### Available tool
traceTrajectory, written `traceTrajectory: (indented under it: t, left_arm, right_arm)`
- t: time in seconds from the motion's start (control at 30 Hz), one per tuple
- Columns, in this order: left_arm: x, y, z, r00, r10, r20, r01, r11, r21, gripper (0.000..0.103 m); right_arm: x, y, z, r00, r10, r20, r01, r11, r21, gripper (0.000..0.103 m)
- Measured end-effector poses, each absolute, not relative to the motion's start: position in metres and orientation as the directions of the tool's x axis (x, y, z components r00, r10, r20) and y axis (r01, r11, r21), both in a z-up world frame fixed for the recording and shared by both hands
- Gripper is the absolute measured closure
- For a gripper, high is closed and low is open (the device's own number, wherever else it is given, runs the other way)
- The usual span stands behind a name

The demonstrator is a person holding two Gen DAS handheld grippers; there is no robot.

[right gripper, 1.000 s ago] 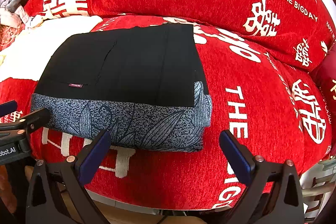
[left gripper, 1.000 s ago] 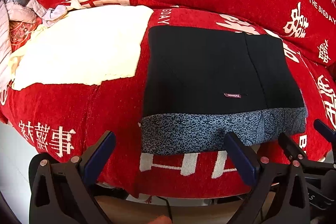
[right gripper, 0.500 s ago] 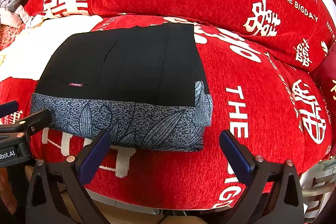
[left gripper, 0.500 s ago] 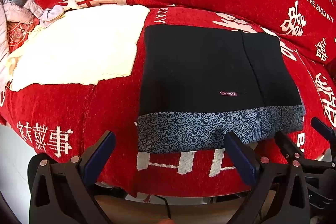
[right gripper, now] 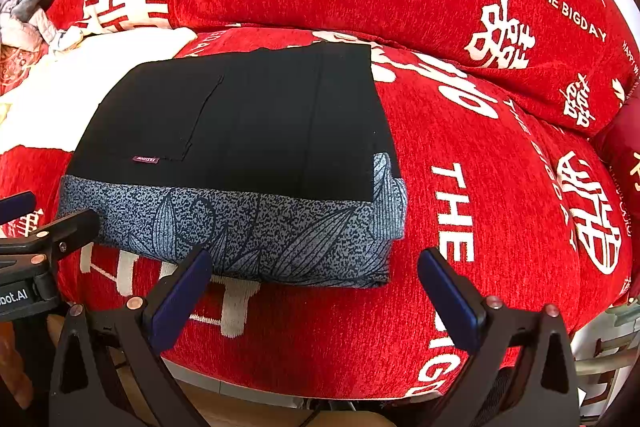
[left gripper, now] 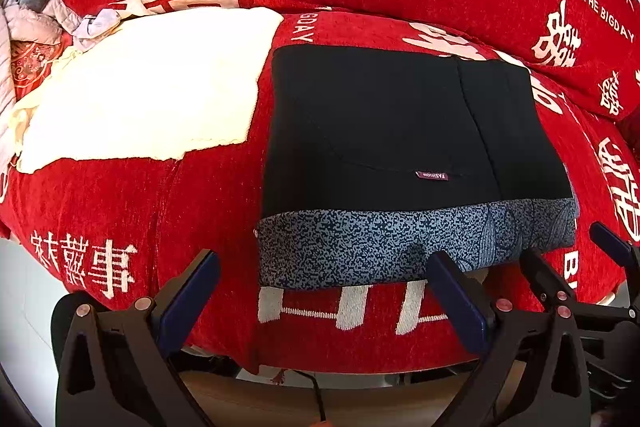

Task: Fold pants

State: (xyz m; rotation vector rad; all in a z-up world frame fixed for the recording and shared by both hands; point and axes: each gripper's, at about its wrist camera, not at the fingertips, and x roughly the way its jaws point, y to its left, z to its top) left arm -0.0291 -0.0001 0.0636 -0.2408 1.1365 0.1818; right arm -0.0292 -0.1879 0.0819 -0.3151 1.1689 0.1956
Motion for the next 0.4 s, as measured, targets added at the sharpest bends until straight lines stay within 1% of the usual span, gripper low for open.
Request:
traceTrajectory:
  t: [0.4]
  left_arm:
    - [-0.037, 0.002, 0.052, 0.389, 0.013, -0.921, -0.263, 0.960, -0.098, 0.000]
  right_arm:
    - [-0.038, -0.194, 0.071, 0.349, -0.022, -0.937, -0.322, 0.936, -0.142, 0.000]
